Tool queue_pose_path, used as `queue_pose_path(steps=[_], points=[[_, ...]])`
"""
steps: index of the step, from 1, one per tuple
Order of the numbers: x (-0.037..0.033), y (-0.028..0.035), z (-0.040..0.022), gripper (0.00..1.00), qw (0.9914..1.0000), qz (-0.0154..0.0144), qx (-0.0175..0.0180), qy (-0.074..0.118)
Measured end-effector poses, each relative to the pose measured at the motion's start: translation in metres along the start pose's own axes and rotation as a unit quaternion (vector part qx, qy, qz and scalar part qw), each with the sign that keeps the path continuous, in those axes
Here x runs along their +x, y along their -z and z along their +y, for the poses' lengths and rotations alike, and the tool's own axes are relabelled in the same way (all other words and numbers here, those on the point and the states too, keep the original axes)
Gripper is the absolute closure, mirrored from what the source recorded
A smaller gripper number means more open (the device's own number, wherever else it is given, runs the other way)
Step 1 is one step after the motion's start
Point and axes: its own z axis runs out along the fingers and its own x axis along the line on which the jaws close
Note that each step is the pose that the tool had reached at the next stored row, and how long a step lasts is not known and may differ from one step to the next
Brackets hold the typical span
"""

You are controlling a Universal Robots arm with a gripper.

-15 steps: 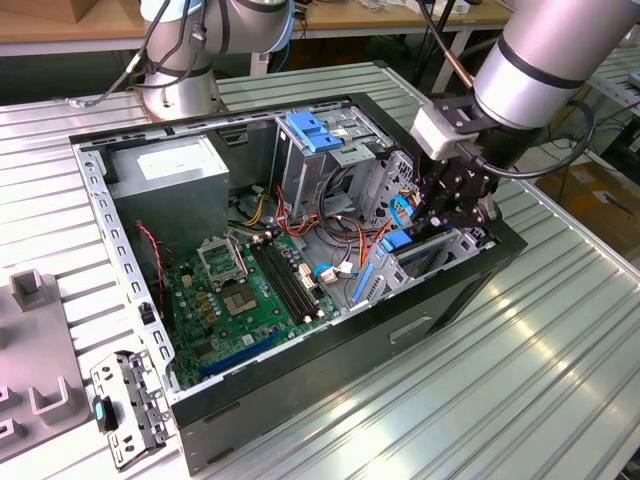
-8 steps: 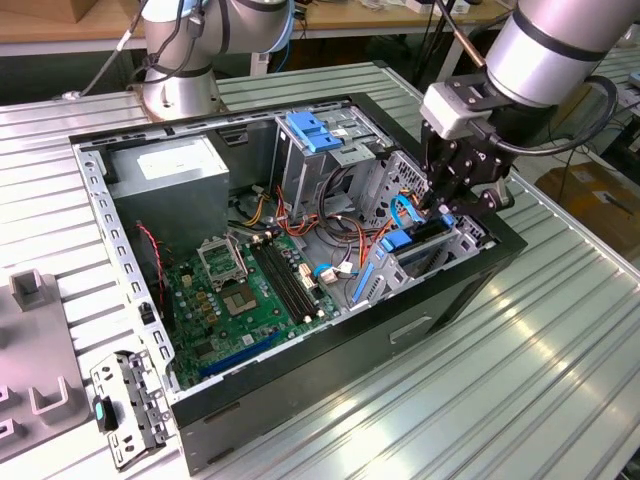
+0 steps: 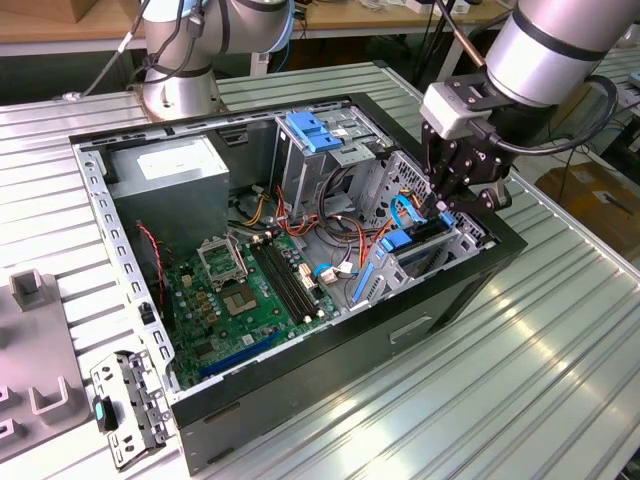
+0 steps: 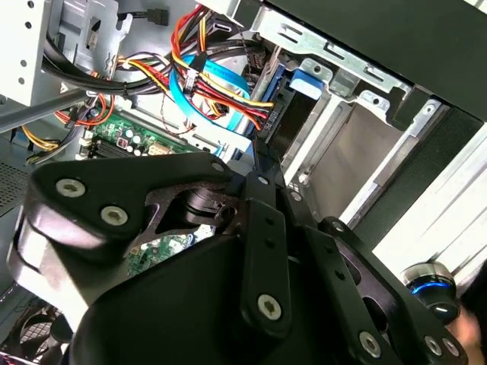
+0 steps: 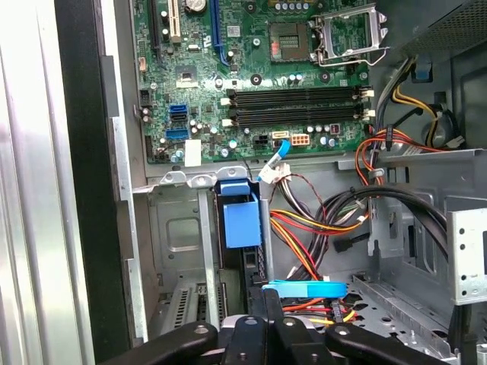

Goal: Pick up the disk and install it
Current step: 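Insert the second disk wire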

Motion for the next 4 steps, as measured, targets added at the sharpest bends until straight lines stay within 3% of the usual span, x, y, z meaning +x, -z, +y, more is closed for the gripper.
queue_pose_path(steps=[4], points=[[-0.0003, 0.0, 0.0, 0.89, 1.0, 0.0, 0.0, 0.0]])
